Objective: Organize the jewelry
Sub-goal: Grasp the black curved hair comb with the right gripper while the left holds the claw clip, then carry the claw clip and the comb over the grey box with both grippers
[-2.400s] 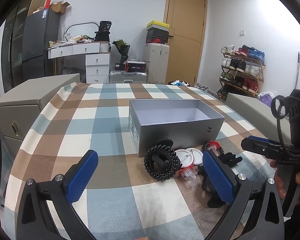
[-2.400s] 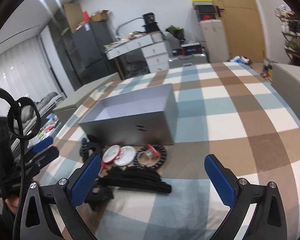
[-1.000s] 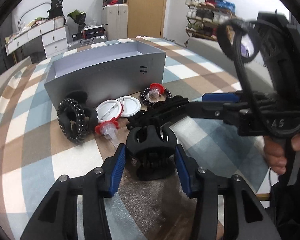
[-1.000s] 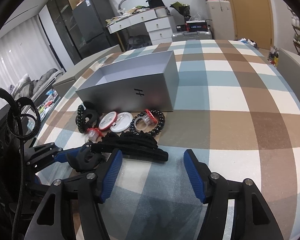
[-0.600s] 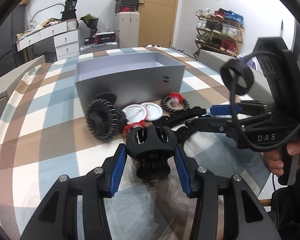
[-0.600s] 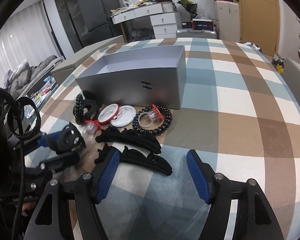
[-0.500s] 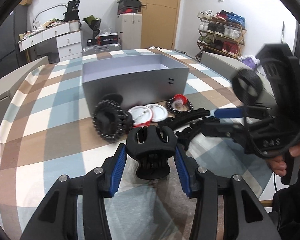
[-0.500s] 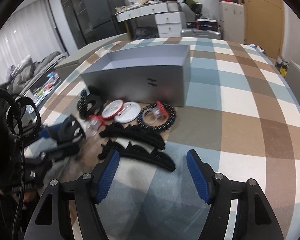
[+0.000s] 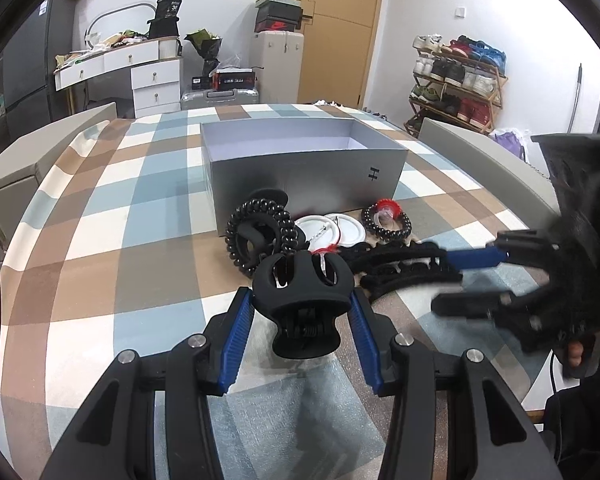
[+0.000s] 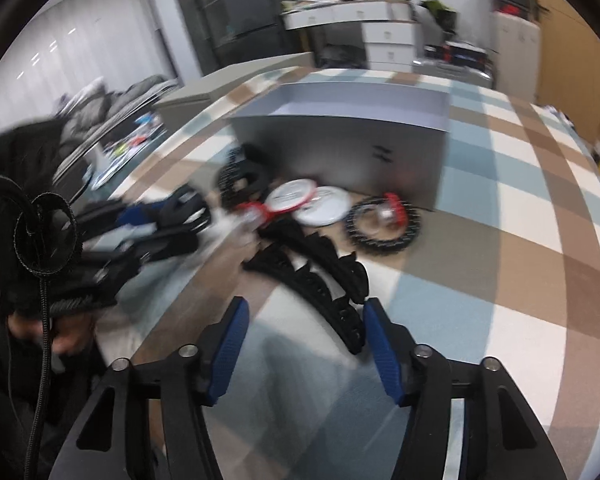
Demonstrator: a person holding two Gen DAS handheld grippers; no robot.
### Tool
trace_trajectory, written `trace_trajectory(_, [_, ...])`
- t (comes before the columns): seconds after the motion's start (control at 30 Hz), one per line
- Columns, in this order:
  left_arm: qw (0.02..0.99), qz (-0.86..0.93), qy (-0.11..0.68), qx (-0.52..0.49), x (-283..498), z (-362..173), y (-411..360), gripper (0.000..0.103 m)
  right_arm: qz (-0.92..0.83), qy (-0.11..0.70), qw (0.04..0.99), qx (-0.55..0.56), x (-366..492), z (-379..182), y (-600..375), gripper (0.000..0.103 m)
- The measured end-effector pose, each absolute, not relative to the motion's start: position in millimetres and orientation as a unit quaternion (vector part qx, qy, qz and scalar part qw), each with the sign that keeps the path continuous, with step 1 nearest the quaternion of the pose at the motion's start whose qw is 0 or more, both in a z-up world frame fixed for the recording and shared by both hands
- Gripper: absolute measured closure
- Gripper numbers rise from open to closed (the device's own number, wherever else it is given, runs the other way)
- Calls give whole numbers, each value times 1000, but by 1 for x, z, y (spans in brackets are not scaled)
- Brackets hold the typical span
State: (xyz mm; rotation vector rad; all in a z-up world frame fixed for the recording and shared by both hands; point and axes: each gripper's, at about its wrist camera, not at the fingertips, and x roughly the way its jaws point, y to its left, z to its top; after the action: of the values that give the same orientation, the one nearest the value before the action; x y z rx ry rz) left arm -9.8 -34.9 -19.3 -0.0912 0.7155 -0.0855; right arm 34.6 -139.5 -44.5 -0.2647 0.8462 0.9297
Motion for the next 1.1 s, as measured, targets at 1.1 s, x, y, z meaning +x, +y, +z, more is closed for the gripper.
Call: trace_trajectory(1.1, [943, -41, 326, -56, -13, -14, -27, 61, 402, 310, 861, -19, 45, -10, -172, 83])
